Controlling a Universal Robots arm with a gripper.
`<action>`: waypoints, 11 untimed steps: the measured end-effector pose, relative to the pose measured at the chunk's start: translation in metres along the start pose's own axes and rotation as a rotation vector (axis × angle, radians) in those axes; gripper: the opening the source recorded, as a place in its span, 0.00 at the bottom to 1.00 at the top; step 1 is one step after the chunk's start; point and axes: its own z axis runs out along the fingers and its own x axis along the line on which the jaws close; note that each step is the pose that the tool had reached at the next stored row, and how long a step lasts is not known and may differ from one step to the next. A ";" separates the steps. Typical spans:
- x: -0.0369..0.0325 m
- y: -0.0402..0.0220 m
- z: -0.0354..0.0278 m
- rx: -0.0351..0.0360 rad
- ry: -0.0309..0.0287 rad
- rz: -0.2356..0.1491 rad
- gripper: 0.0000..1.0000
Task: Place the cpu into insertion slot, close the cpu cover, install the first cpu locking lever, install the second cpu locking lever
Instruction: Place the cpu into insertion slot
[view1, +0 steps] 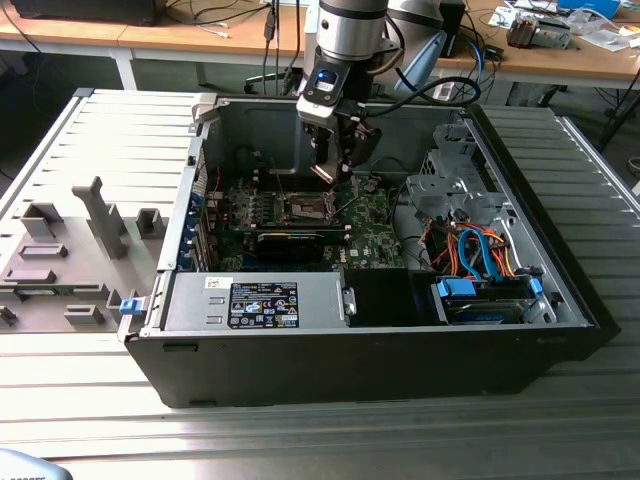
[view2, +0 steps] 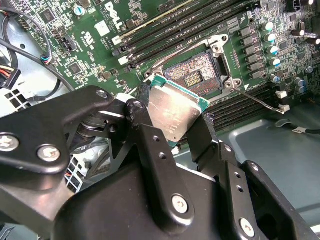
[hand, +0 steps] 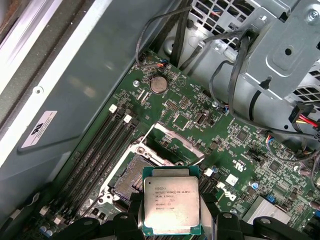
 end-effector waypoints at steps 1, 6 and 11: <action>0.0000 0.0000 0.0000 0.0000 0.0000 0.001 0.55; 0.0000 0.0000 0.0000 0.0001 0.0002 0.004 0.55; 0.0000 0.0000 0.0001 0.0003 0.0004 0.009 0.55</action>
